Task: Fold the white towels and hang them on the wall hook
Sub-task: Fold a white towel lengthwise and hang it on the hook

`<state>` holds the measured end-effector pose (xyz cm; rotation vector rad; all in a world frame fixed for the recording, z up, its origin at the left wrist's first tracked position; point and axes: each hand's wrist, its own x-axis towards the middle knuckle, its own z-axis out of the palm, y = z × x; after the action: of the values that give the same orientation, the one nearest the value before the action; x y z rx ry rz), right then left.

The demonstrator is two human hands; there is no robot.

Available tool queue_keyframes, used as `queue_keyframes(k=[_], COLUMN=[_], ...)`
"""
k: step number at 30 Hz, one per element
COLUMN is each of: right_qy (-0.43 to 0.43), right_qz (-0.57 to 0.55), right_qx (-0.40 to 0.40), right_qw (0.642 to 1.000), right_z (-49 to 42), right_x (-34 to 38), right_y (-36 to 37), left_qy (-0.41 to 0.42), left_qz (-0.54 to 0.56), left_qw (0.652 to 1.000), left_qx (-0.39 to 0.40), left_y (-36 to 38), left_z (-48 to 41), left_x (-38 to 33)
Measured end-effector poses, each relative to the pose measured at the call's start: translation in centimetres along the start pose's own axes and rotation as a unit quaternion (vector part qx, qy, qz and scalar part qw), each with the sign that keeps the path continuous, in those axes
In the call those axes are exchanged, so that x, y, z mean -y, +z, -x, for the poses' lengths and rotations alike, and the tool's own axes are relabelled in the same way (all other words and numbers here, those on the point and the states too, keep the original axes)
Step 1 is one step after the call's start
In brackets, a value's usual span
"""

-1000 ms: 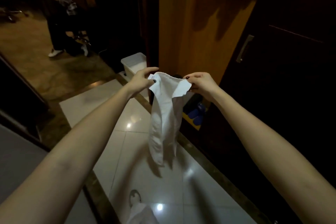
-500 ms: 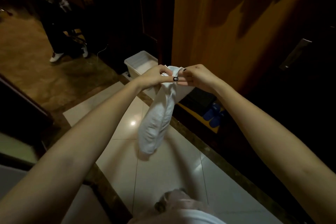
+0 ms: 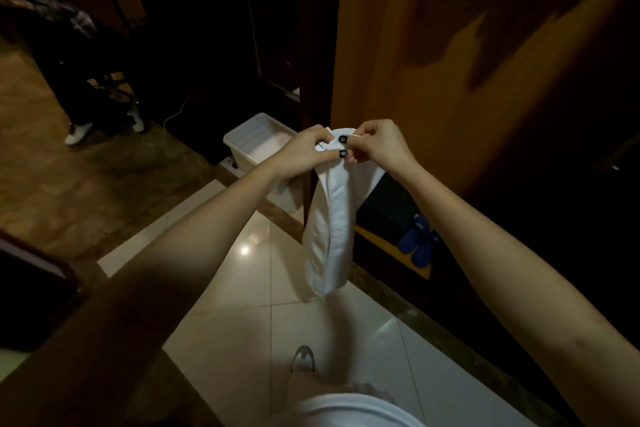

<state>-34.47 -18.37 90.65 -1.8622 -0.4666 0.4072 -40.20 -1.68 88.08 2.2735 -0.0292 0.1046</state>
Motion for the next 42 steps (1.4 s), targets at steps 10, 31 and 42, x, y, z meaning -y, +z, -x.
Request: queue_keyframes(k=[10,31,42], right_qy=[-0.040,0.077,-0.026], right_qz=[0.201,0.389,0.380], right_qx=[0.002,-0.060,-0.244], right_qw=[0.979,0.916,0.892], right_z=[-9.0,-13.7,-11.7], right_x=[0.8,-0.4,0.5], right_y=[-0.5,-4.8,-3.9], left_qy=[0.027,0.051,0.112], left_qz=[0.041,0.072,-0.076], left_qw=[0.994,0.981,0.983], left_qx=[0.098,0.171,0.120], left_y=[-5.7,-14.8,-11.8], left_z=[-8.9,-25.1,-28.1], left_x=[3.7,6.7,7.8])
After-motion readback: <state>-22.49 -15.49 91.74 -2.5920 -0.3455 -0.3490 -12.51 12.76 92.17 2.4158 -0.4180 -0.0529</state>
